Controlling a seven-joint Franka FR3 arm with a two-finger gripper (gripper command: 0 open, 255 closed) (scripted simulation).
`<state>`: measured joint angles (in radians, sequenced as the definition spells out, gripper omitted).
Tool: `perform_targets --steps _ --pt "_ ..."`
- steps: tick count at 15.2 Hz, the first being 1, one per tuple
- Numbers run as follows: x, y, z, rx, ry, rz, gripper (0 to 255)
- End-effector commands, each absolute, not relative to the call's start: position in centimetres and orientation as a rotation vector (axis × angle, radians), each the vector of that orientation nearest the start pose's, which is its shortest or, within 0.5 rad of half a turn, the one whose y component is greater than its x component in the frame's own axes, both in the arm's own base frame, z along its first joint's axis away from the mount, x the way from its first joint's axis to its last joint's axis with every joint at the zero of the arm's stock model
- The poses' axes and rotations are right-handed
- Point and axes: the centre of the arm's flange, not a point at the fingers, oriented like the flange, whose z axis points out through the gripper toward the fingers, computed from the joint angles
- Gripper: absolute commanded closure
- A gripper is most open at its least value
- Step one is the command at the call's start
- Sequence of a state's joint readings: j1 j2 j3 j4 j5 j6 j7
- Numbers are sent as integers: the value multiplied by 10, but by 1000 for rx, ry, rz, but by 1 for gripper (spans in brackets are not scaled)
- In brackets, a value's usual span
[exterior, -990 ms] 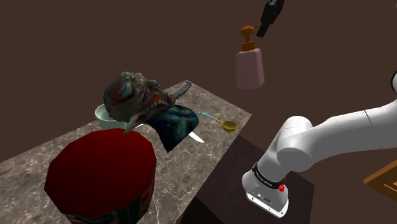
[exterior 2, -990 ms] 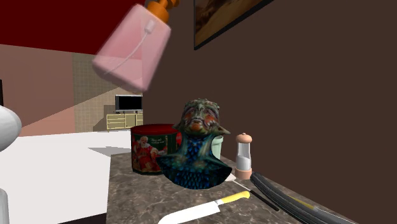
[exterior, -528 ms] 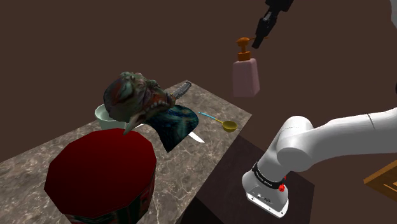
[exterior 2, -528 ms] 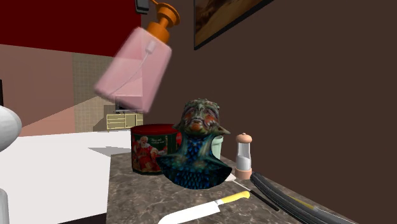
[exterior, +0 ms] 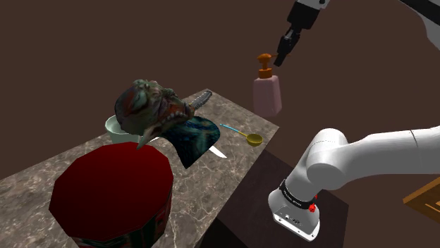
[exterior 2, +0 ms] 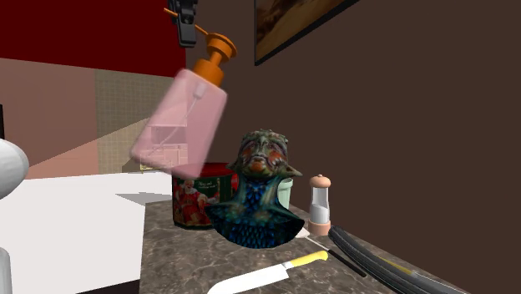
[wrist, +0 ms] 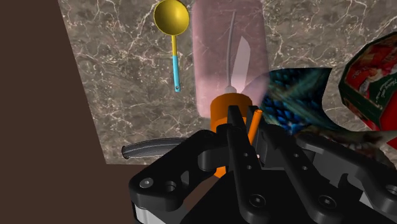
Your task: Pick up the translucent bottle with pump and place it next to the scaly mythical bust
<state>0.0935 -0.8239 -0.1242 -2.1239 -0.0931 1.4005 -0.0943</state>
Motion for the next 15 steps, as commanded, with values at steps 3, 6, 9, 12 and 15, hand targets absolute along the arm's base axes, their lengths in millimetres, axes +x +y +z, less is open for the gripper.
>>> perform_targets --steps 3,6,9,12,15 --pt "272 -42 669 -3140 -123 -150 255" --pt "272 -42 653 -3140 -123 -150 255" --pt "272 -42 637 -3140 -123 -150 255" --pt "272 -42 621 -3140 -123 -150 255" --pt "272 -42 605 -3140 -123 -150 255"
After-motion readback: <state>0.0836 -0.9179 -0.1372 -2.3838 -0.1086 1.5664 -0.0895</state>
